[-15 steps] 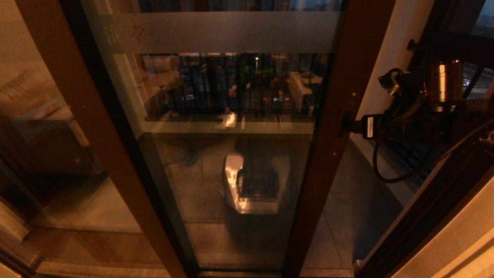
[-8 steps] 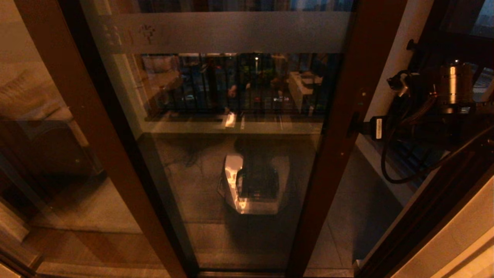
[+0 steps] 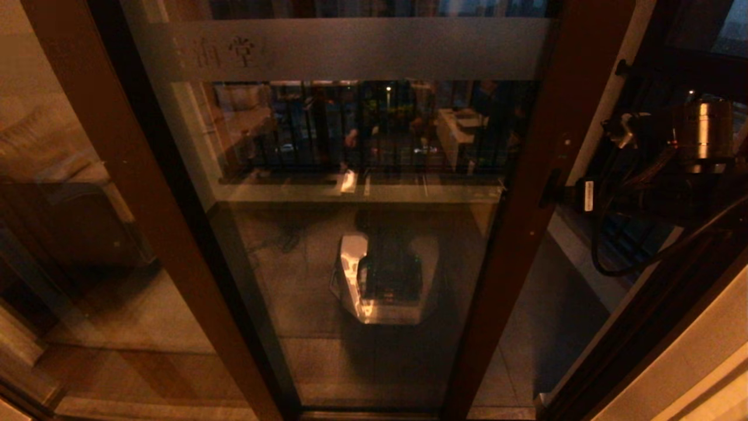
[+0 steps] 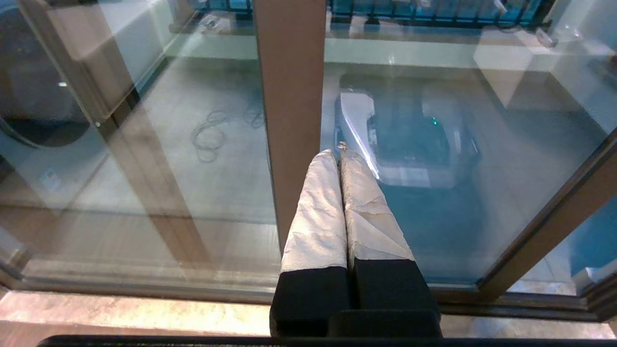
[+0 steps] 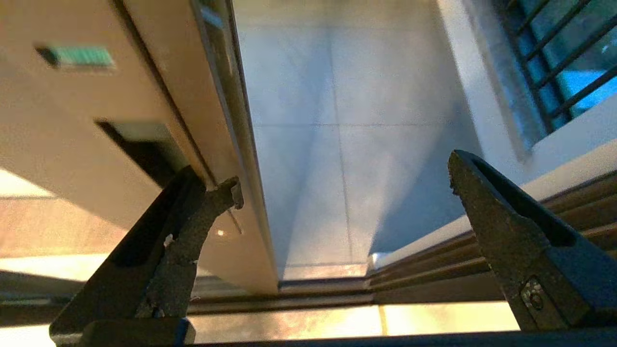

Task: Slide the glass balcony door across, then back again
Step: Close the slid door

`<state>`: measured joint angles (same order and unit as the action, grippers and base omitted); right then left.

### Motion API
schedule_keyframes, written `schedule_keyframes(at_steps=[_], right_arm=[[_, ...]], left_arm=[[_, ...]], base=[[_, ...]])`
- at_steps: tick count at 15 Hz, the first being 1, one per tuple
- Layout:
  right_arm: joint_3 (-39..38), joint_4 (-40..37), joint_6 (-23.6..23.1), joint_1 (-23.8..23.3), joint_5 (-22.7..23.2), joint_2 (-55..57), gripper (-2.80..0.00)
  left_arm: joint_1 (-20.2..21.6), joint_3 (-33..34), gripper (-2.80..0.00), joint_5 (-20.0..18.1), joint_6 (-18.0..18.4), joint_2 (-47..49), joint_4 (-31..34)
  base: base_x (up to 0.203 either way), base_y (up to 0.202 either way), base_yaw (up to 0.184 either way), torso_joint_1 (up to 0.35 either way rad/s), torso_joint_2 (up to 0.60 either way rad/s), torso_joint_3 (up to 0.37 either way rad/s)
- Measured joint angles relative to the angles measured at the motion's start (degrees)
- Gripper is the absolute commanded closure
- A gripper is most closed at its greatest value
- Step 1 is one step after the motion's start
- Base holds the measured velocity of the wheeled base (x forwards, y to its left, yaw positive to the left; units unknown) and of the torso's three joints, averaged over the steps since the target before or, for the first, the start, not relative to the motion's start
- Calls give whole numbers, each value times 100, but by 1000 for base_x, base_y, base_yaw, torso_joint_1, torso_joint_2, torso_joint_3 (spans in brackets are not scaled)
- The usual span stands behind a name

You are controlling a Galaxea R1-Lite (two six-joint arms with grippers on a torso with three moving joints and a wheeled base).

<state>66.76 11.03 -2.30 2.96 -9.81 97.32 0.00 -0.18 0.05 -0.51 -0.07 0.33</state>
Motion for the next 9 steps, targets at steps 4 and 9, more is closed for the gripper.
schedule_keyframes(at_steps=[4, 9], right_arm=[[-6, 40, -40, -132, 94, 6, -280], [-39, 56, -73, -301, 225, 9, -280]], left_arm=[[0, 0, 0, -1, 0, 0, 0], [0, 0, 0, 0, 0, 0, 2]], base=[[0, 0, 0, 0, 0, 0], [0, 0, 0, 0, 0, 0]])
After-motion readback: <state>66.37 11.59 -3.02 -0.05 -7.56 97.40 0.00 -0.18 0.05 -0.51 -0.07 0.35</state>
